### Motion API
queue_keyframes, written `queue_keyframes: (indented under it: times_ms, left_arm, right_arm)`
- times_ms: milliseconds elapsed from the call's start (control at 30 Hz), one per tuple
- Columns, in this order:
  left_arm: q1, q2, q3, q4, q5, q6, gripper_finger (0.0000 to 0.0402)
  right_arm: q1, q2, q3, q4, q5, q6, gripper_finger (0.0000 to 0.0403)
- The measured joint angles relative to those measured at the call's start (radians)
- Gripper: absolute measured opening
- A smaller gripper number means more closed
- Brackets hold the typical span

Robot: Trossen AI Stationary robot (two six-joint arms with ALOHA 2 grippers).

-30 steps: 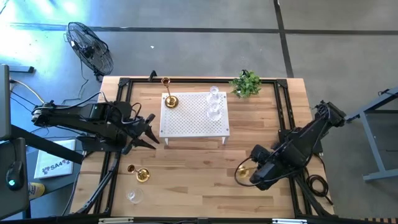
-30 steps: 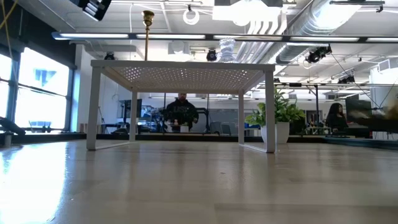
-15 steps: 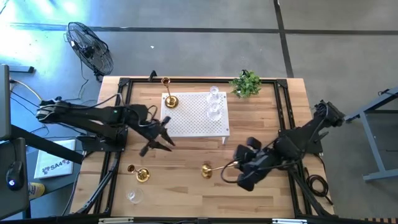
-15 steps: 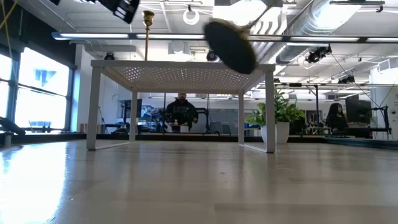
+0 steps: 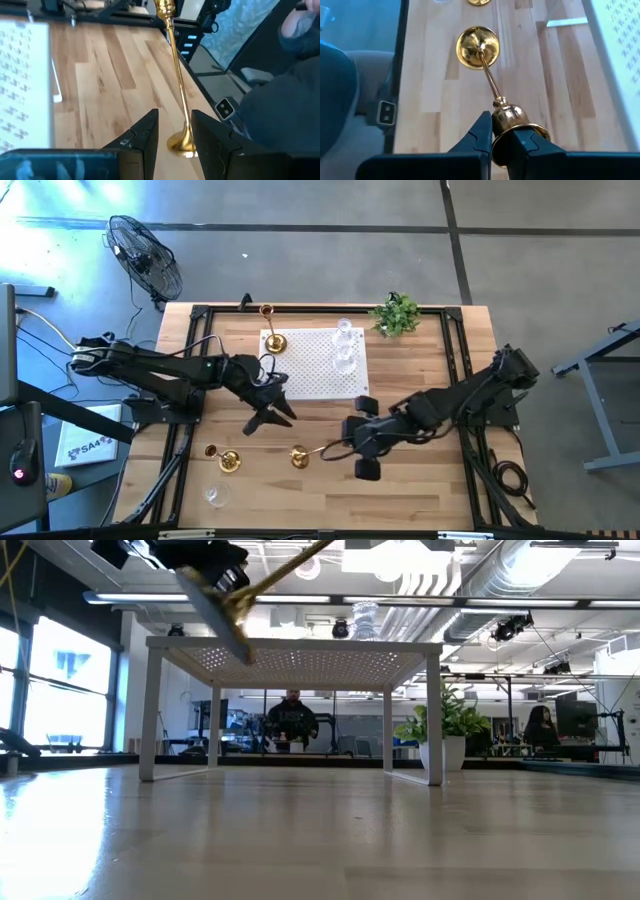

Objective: Pick & Place candle stick holders
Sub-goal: Put the right gold candle holder on the shelf aligned with the other gold candle holder

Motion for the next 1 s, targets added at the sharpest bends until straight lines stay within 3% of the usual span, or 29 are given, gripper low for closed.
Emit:
queue_keyframes:
  times_ms: [233,467,700,1000]
  left_arm:
    - [0.0,0.001,0.0,0.047,-0.003,-0.114,0.0113]
    - [0.0,0.001,0.0,0.045,-0.002,-0.118,0.0113]
    - [-0.015,0.001,0.0,0.041,0.014,-0.118,0.0113]
    - [-0.099,0.001,0.0,0.045,0.001,-0.117,0.0113]
  right_arm:
    - [-0.045,0.02,0.0,0.109,0.081,-0.16,0.0014]
    - [-0.05,0.02,0.0,0.225,0.128,-0.304,0.0014]
    - [-0.052,0.02,0.0,0.241,0.175,-0.332,0.0014]
    - [-0.081,0.02,0.0,0.256,0.132,-0.331,0.0013]
